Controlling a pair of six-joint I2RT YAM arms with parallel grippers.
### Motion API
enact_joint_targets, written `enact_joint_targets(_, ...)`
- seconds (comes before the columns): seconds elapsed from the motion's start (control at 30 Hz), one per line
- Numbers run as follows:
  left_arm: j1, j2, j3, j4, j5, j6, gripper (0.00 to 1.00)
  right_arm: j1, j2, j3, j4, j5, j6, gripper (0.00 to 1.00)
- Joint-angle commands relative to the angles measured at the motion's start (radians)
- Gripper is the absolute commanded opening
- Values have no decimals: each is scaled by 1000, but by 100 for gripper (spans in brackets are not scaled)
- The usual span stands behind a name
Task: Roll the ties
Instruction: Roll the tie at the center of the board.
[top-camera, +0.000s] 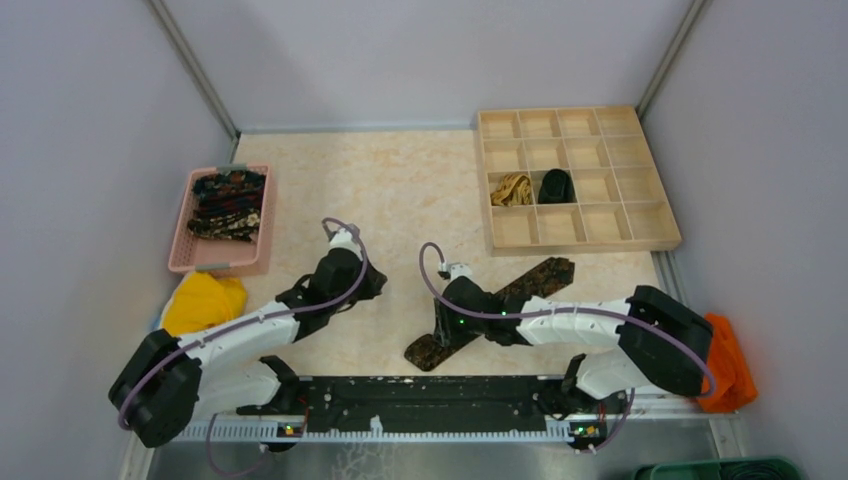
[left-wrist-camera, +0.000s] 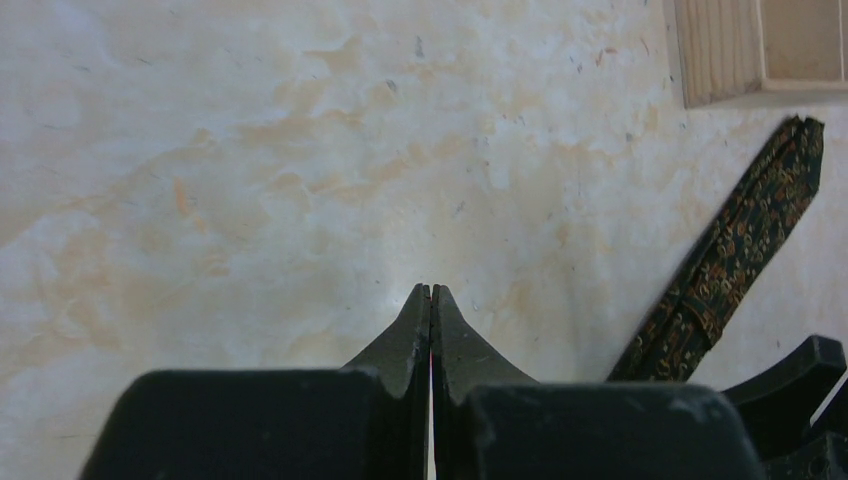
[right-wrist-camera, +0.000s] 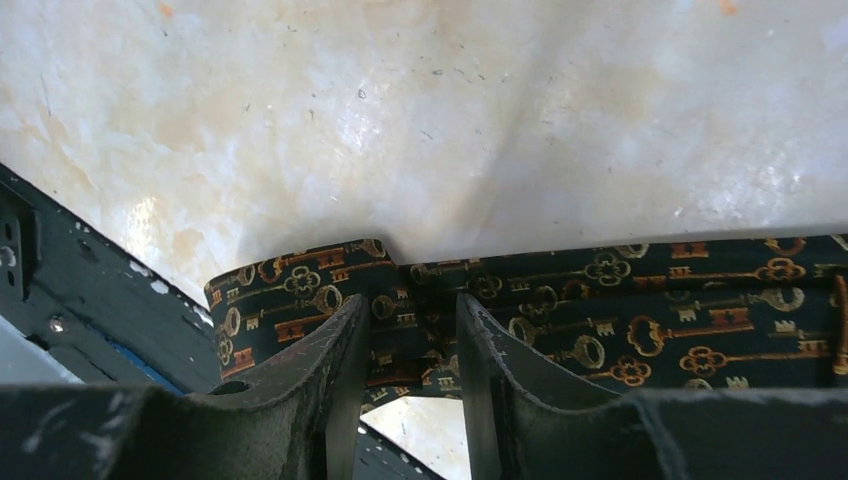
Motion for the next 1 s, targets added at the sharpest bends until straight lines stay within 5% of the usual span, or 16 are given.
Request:
enact_joint_targets(0.0,-48,50,-18,117,138,27,0,17,-61,-3,-47,46,-25,38)
enact_joint_targets(0.37,-283,190,-21,97,128,-57,0,58,-163,-6,-121,69,-9,35)
enact_joint_targets(0.97,-405,336,33,102,191,-133,0,100,-320,5,-268,134,3,39)
